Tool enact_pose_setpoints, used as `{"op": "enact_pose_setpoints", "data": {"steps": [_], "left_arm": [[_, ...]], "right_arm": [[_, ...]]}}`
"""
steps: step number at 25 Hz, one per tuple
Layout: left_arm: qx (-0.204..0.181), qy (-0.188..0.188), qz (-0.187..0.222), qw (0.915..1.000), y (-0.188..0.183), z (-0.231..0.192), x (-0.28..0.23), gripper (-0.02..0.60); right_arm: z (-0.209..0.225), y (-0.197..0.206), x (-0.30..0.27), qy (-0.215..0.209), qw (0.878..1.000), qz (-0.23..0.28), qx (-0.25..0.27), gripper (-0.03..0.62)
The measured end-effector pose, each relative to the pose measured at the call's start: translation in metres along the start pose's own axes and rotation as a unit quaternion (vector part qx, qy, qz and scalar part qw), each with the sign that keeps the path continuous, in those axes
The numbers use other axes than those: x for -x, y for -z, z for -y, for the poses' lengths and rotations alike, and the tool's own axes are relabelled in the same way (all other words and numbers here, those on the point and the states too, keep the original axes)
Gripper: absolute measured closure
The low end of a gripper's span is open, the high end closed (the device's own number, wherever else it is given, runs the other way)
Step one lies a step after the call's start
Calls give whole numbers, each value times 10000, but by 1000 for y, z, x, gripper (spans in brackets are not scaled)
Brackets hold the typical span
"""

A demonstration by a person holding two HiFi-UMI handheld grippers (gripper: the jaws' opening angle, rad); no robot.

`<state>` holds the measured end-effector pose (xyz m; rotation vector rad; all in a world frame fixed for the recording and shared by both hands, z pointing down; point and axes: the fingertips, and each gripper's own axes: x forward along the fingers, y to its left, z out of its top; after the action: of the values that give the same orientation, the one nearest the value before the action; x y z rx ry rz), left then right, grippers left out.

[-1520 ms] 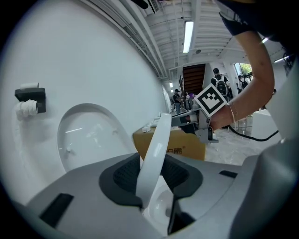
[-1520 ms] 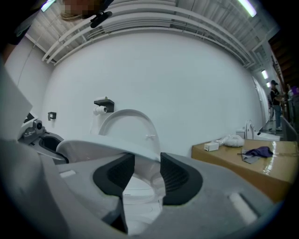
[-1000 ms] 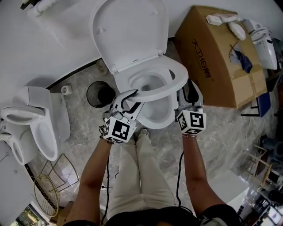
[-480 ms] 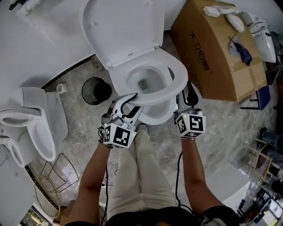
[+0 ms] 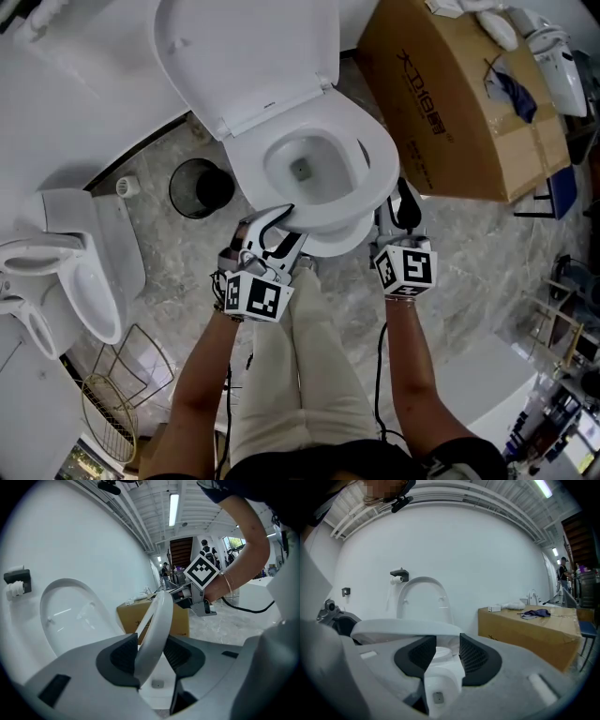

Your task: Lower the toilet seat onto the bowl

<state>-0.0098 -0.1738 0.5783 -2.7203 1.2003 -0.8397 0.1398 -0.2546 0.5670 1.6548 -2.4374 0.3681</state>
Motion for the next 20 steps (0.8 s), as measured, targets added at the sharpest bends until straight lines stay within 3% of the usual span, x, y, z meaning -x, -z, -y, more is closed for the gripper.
{"op": "enact_pose_setpoints", "data": {"steps": [20], "left_arm": [[-245,383,-259,9986,36,54,-9,396]], "right_arm": [[16,64,37,360,9979,-544,27,434]]}}
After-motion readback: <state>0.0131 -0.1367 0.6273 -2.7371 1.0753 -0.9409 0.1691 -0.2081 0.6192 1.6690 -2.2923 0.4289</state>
